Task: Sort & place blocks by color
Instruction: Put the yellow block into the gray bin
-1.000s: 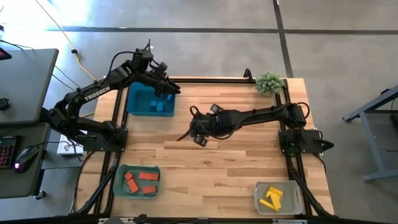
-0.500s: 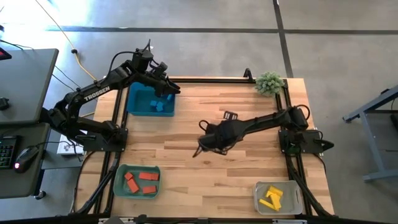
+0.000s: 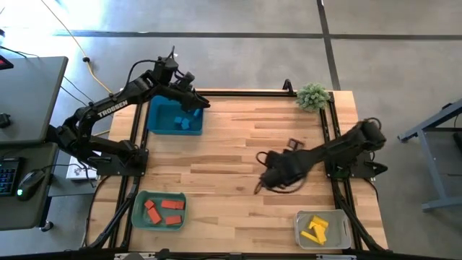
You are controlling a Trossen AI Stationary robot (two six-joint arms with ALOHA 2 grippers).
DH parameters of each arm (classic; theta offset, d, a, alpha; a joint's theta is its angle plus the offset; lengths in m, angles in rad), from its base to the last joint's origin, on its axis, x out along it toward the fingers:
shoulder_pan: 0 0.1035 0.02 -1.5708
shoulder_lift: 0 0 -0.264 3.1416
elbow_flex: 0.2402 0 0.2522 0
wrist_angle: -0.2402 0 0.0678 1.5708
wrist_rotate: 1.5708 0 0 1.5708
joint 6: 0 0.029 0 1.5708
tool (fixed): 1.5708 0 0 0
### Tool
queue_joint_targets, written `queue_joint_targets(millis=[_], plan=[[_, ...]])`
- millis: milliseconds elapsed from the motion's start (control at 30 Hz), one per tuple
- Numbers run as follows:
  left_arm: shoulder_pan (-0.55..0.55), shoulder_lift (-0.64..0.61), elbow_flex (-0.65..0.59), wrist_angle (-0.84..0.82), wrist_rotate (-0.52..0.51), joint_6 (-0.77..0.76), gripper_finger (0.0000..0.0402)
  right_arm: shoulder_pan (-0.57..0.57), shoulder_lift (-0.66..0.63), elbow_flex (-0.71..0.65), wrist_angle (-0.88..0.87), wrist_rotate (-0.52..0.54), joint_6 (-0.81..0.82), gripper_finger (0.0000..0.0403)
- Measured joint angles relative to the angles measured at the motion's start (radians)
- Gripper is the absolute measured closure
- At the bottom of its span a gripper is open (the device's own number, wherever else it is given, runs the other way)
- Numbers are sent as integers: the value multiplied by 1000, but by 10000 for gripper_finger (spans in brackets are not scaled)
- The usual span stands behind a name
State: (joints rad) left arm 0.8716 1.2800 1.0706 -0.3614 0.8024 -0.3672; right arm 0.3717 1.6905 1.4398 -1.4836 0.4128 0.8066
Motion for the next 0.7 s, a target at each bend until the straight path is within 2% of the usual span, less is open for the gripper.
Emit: queue_joint_targets(millis=[233,433,567,700], plan=[[-37,0,0,0,-101,0,147,139,-198,-178,45,-137,312,293],[-91,0,0,0,-195,-15,147,298,-335,-311,192,-233,551,293],[-126,0,0,1,-212,-24,147,387,-393,-389,319,-255,624,293],[-161,0,0,1,-216,-59,147,448,-426,-450,441,-325,621,293]])
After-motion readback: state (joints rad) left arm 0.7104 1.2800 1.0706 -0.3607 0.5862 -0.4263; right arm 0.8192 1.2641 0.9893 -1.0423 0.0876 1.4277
